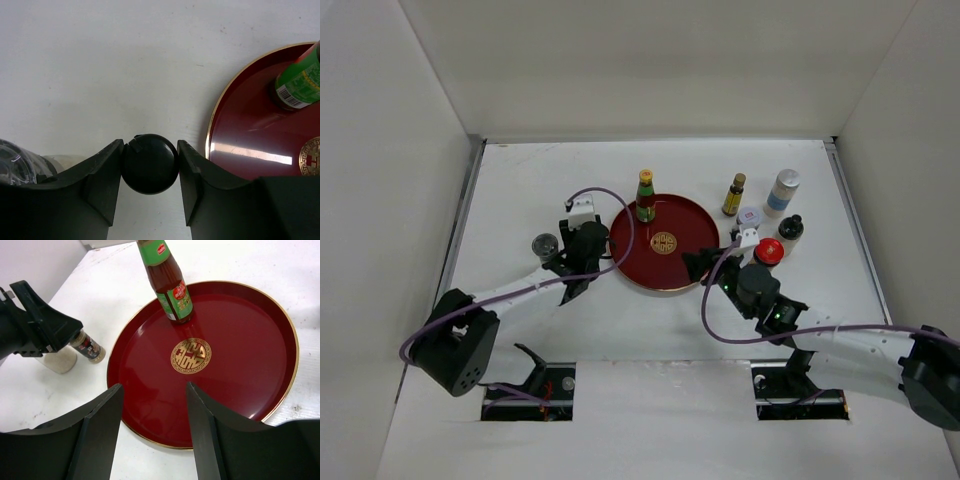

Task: Organize the condiment bottles

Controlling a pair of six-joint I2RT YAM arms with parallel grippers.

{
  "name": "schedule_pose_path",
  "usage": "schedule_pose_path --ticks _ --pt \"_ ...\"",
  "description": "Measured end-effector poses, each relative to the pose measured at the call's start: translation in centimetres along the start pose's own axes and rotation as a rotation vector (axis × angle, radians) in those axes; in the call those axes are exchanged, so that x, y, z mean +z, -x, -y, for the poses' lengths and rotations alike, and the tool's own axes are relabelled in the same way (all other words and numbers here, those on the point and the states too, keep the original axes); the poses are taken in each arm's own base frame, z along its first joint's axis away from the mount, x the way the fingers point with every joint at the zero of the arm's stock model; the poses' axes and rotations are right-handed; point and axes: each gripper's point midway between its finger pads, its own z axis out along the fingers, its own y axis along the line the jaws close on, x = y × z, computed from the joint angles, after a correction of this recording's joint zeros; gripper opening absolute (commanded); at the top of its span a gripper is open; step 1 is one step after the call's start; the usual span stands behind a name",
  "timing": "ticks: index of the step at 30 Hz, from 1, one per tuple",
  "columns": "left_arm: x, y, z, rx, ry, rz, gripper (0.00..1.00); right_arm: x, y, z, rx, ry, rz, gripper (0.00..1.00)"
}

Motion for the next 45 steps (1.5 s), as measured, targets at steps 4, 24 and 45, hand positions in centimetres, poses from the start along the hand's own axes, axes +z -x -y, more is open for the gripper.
schedule_pose_path --ticks 4,24,45 --pt "0.1 0.0 0.3 -0.002 -0.008 -0.003 0.31 0.0 0.2 -0.1 0.002 0.002 0.005 0.59" --pt "-2.4 8.7 8.9 -0.086 -0.163 0.167 0.26 -0.1 0.7 -0.1 0.014 0.006 0.021 0.61" --pt "2.3 2.4 11.5 0.012 -0.161 0.067 0.56 -0.1 0.7 -0.1 0.014 0.006 0.021 0.63"
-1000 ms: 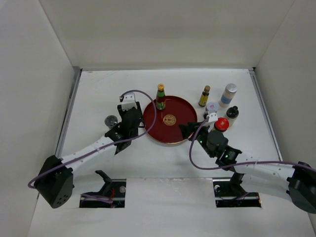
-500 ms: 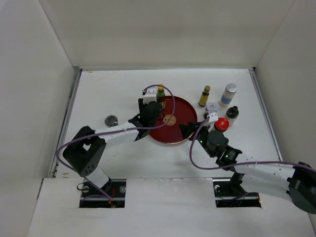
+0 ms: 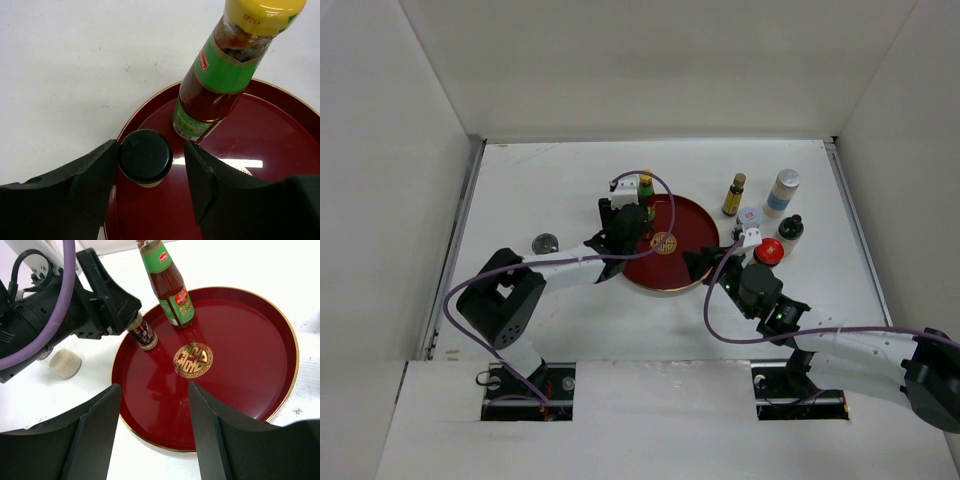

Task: Organize the condiment bottles

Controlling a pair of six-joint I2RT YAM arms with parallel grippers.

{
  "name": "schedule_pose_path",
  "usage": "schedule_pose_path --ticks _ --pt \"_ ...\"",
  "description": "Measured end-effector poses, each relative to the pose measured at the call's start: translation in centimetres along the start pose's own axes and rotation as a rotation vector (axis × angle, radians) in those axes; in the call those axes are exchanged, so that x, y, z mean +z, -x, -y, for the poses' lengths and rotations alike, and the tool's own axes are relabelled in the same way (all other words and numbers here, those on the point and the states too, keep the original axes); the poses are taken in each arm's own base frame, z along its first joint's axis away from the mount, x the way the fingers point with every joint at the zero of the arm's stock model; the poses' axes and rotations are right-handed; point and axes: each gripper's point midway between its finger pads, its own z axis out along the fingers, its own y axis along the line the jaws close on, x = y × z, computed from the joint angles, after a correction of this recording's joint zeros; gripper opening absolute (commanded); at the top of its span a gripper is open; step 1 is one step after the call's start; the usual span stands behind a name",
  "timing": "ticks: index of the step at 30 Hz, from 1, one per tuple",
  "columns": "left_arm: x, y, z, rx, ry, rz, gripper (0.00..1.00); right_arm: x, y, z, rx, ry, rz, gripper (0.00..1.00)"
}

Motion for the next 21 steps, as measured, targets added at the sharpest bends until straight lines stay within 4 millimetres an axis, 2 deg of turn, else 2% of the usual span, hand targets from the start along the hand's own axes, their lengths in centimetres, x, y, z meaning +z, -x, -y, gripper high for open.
schedule_pose_path --ticks 4,8,10,13,16,18,19,21 --pt "-0.1 0.1 -0.2 -0.010 -0.002 0.008 0.71 0.0 0.0 0.0 0.000 0.000 0.000 0.63" --pt "-1.1 0.4 -0.6 -0.013 -0.013 0.010 0.80 0.0 0.0 0.0 0.000 0.000 0.000 0.65" --pt "-2.5 1.6 -1.0 -0.031 -0.028 0.031 0.83 0.0 0.0 0.0 0.000 0.000 0.000 0.66" --pt "-5.5 5.0 -2.1 -0.085 -0.054 0.093 0.86 0.0 0.0 0.0 0.000 0.000 0.001 0.69" --pt "-8.8 9.7 -4.3 -0.173 -0.045 0.192 0.88 0.0 0.0 0.0 -0.001 0.000 0.000 0.76" --pt "-10.5 11.9 -6.5 -0.221 -0.008 0.244 0.89 0.0 0.0 0.0 0.001 0.000 0.000 0.80" --pt "-11.2 12.4 -7.9 -0.238 0.022 0.263 0.89 0.0 0.0 0.0 0.000 0.000 0.000 0.81" --pt "-11.9 12.3 -10.7 -0.251 0.098 0.278 0.90 0.0 0.0 0.0 0.000 0.000 0.000 0.84"
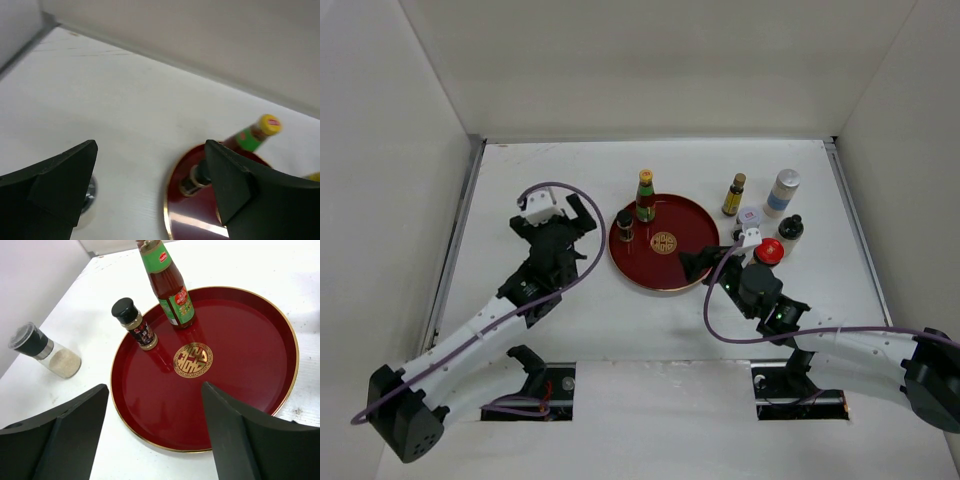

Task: Organize the condiment bottles

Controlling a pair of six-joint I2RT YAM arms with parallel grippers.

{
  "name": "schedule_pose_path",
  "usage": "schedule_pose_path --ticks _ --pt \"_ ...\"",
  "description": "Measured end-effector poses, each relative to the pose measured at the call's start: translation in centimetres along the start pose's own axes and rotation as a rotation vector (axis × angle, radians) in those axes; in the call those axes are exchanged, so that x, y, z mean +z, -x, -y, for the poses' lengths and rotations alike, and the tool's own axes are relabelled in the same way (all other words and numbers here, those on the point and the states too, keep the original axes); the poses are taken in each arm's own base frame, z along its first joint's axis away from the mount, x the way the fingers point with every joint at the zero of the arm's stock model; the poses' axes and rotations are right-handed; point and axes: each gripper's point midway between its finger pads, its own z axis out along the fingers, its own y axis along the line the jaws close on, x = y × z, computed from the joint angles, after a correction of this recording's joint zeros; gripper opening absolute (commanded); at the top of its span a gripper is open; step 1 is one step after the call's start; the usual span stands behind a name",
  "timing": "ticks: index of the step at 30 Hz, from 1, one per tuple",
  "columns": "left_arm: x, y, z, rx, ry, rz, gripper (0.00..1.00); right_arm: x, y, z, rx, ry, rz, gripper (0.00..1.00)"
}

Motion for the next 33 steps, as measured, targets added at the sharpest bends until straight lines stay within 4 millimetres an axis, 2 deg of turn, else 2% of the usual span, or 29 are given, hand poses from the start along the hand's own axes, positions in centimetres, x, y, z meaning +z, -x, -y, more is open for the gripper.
schedule_pose_path --ticks 3,6,10,14,19,27,29,33 --pt "-0.1 -1.2 -4.4 0.048 0.128 -0.011 0.91 0.0 0.0 0.0 -0.001 0.000 -0.001 0.88" --pt "-0.1 -3.9 -7.4 0.120 0.214 -0.067 0.91 0.0 0.0 0.0 -0.001 -0.001 -0.001 0.91" --pt "-0.5 -6.3 -9.9 0.177 0.276 -0.126 0.92 0.1 -0.3 0.1 -0.004 -0.003 -0.007 0.94" --pt "-0.5 -6.9 -11.4 0.180 0.323 -0.142 0.91 0.1 -0.4 0.1 -0.006 -0.005 -0.010 0.95" --pt "0.0 -7.5 -12.2 0.159 0.355 -0.158 0.89 0.1 -0.5 0.2 -0.008 -0.006 -0.013 0.95" --pt "1.6 -11.5 -12.3 0.154 0.352 -0.270 0.82 0.2 -0.6 0.1 -0.009 -0.005 -0.017 0.95" --pt "1.8 -11.9 -12.1 0.149 0.346 -0.279 0.76 0.2 -0.6 0.1 -0.010 -0.006 -0.017 0.95" --pt "2.2 -11.7 -11.8 0.121 0.336 -0.265 0.52 0.3 -0.9 0.2 -0.014 -0.009 -0.027 0.95"
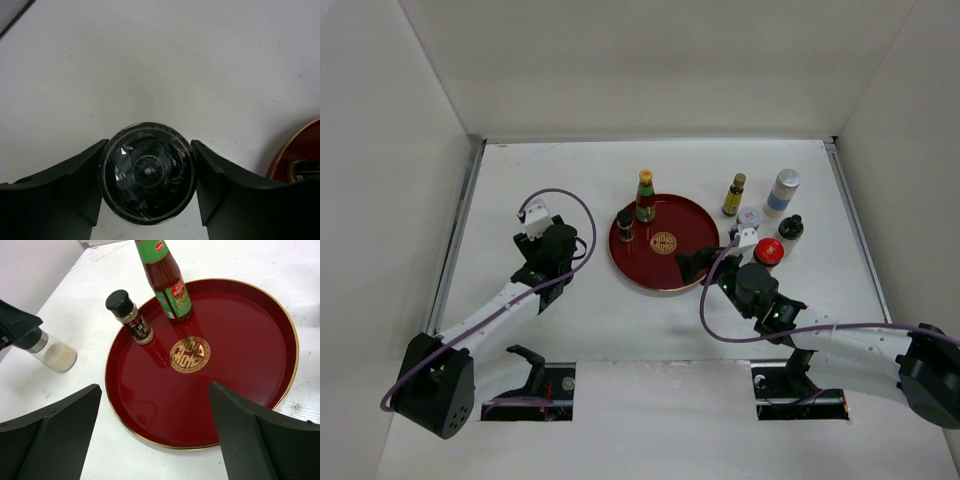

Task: Organize the condiment bottles

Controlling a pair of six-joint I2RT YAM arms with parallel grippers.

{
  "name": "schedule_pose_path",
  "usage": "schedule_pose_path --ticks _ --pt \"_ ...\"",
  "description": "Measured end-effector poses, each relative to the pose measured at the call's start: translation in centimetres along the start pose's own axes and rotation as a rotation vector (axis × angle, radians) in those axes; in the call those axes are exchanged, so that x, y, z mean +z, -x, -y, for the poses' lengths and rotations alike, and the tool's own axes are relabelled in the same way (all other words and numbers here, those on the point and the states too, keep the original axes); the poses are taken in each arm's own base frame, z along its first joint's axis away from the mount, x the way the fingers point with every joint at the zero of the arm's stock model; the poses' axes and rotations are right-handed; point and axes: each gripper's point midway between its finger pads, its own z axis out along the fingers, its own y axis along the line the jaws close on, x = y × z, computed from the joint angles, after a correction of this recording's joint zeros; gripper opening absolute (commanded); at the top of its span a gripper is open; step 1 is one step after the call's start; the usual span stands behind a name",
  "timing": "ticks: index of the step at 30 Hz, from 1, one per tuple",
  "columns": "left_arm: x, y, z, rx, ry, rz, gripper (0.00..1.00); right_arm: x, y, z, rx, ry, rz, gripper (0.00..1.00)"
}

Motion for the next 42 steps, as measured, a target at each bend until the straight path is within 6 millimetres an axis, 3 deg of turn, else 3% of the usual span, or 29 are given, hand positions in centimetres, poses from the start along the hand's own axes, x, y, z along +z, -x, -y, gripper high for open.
schedule_pose_path --ticks 3,8,14,16,20,22,24,27,34,42 --pt "0.0 0.0 0.2 -0.012 -0.012 0.005 0.41 0.0 -0.1 -0.1 -0.001 0.003 -0.003 0.94" --pt "-1.0 0.0 0.0 -0.013 -0.042 0.007 0.35 0.0 -0.2 -0.2 -0.002 0.005 -0.004 0.94" --pt "-5.0 1.9 2.7 -0.033 -0.209 0.053 0.32 0.0 -0.1 -0.2 -0.001 0.005 -0.003 0.89" --pt "-6.6 2.1 4.3 -0.023 -0.277 0.056 0.32 0.0 -0.1 -0.1 -0.001 0.004 -0.001 0.78" --pt "-10.0 1.9 8.3 0.015 -0.425 0.044 0.32 0.0 0.0 0.0 -0.002 -0.001 0.002 0.35" --pt "-11.4 1.8 10.3 0.035 -0.483 0.039 0.32 0.0 0.2 0.0 0.002 0.000 0.006 0.26" --pt "-12.3 1.6 12.3 0.047 -0.528 0.041 0.32 0.0 0.2 0.0 0.006 0.000 0.007 0.25" --pt "-12.2 1.3 14.4 0.057 -0.553 0.055 0.32 -0.1 0.2 0.1 0.007 -0.006 0.004 0.32" --pt "-9.2 -1.3 18.1 0.132 -0.540 0.046 0.32 -1.2 2.5 0.7 0.039 -0.046 0.074 0.70" --pt "-6.9 -3.6 19.2 0.177 -0.544 0.018 0.35 -4.1 6.1 4.1 0.043 -0.247 0.144 0.93"
